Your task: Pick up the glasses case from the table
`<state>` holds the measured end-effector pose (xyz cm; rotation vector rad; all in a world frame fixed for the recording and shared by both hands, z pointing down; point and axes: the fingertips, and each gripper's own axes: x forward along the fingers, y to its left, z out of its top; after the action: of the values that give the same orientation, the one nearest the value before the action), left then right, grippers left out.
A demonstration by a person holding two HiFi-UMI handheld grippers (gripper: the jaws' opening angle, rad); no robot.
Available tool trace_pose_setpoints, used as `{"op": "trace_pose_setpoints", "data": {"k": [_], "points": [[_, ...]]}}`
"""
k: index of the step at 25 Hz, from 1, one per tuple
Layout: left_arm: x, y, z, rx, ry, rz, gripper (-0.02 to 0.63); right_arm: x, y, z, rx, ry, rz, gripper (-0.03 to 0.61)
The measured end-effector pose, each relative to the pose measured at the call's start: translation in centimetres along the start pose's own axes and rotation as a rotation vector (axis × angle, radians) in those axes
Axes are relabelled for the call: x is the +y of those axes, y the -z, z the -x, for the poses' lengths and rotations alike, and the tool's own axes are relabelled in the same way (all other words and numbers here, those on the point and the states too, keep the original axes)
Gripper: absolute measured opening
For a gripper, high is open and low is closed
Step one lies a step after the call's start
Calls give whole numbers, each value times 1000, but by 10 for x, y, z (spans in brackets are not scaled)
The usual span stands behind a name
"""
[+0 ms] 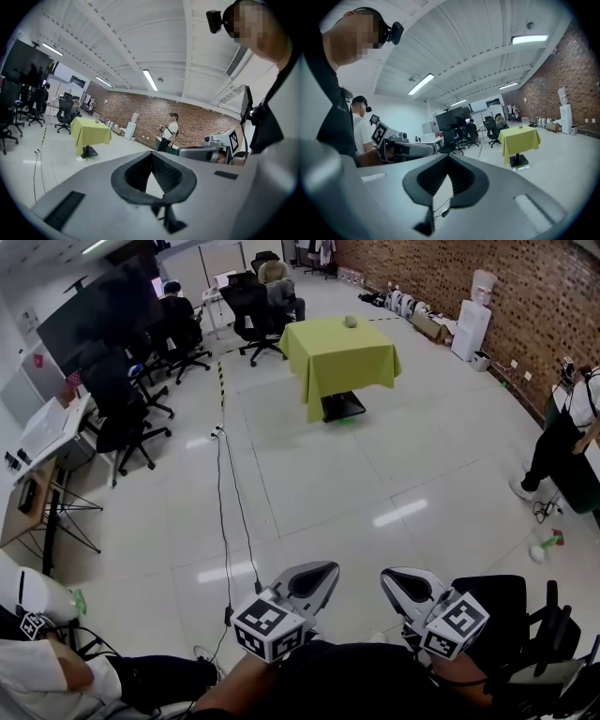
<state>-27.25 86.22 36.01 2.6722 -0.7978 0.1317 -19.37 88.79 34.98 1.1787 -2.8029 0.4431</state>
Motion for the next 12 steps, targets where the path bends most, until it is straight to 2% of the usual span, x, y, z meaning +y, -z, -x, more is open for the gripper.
{"op": "trace_pose_setpoints", "data": {"k": [6, 12], "points": [[8, 2, 1, 24, -5, -68, 3, -1, -1, -11, -3, 17, -4, 2], [29, 2, 10, 25, -14, -158, 3, 16, -4, -25, -7, 17, 16, 2]]}}
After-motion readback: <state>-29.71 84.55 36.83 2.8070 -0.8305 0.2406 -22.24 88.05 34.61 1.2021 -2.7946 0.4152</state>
